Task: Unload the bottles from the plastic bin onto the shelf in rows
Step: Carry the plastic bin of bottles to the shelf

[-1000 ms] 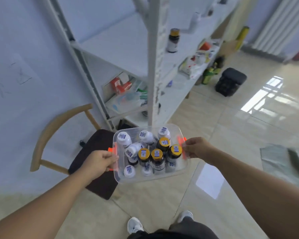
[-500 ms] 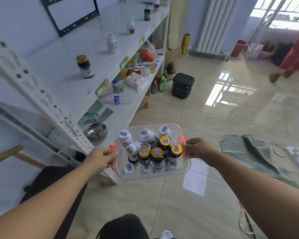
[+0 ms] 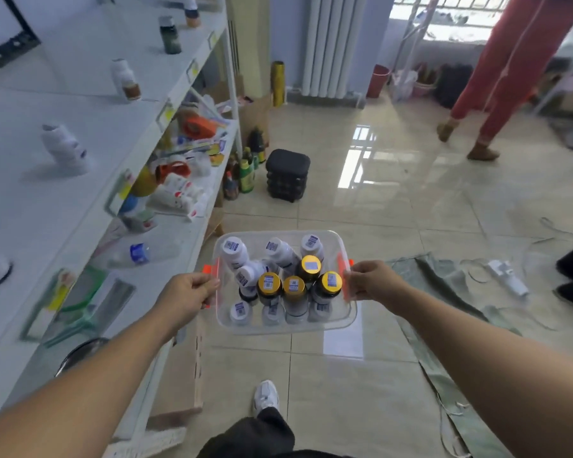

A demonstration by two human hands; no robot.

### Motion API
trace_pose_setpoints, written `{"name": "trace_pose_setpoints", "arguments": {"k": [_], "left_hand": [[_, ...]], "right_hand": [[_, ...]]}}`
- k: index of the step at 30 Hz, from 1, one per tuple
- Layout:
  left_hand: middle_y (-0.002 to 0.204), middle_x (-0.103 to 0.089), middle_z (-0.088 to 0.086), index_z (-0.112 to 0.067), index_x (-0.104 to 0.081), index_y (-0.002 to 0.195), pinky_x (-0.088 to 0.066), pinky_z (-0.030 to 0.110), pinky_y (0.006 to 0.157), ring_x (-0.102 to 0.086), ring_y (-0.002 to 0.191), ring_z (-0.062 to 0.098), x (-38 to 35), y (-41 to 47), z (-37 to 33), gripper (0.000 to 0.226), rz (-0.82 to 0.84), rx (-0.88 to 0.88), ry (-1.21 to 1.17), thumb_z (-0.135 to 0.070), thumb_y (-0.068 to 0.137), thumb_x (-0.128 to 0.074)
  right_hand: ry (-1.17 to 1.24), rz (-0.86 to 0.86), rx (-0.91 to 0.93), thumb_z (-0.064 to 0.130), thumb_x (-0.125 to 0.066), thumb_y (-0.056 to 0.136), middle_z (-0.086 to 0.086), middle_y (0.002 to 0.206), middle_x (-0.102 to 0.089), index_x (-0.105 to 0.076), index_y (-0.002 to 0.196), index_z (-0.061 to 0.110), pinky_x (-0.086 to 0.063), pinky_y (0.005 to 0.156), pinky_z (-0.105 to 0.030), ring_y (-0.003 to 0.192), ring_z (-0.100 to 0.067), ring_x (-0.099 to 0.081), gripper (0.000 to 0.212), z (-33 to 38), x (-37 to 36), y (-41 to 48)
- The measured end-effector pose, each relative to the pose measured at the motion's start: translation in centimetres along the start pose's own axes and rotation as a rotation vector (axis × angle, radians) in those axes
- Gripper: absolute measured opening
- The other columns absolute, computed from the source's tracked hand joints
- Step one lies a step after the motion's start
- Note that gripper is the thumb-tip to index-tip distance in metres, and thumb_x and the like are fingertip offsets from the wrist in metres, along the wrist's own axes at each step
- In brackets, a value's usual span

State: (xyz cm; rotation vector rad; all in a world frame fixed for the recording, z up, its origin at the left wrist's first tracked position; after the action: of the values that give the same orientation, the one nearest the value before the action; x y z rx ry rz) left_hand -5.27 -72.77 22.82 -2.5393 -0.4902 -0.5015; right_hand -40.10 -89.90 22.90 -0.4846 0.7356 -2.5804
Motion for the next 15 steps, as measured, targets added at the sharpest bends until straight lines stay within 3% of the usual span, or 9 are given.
{"name": "trace_pose_setpoints", "arguments": {"k": [9, 11, 15], "left_hand": [[0.082, -0.074, 0.002, -0.018, -0.074, 0.099, -0.054, 0.021, 0.062, -0.066, 0.073, 0.016, 0.0, 17.0, -11.1, 0.012, 0.108, -0.050, 0.018, -0.024, 0.097, -0.064], [0.081, -0.073, 0.002, -0.013, -0.074, 0.100, -0.055, 0.026, 0.070, -0.064, 0.074, 0.016, -0.1, 21.1, -13.1, 0.015, 0.125, -0.052, 0.030, -0.022, 0.097, -0.063], [0.076, -0.072, -0.001, -0.013, -0.075, 0.098, -0.050, 0.020, 0.061, -0.064, 0.068, 0.013, -0.7, 30.2, -16.7, 0.015, 0.097, -0.051, 0.080, -0.022, 0.098, -0.062]], "right_hand": [[0.059, -0.189, -0.002, 0.008, -0.067, 0.092, -0.021, 0.077, -0.066, -0.070, 0.082, -0.002, -0.062, 0.059, -0.033, 0.067, -0.028, -0.065, 0.014, 8.1, 3.9, 12.7], [0.062, -0.213, -0.004, 0.009, -0.068, 0.091, -0.020, 0.076, -0.065, -0.071, 0.082, -0.002, -0.061, 0.057, -0.032, 0.066, -0.028, -0.064, 0.015, 9.6, 4.7, 16.3], [0.089, -0.214, -0.011, 0.011, -0.069, 0.090, -0.017, 0.071, -0.065, -0.070, 0.087, -0.007, -0.062, 0.059, -0.034, 0.062, -0.026, -0.062, 0.019, 13.2, 6.4, 25.2]]}}
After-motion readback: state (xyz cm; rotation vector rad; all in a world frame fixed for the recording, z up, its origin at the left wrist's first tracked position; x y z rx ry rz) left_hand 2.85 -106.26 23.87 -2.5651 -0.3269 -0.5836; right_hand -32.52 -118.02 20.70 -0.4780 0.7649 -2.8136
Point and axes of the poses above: each hand's wrist, its own y-axis towards the middle knuckle, its own x-axis out of the back of the hand, z = x × y, the point moved 3 cm from there along y, towards the middle knuckle
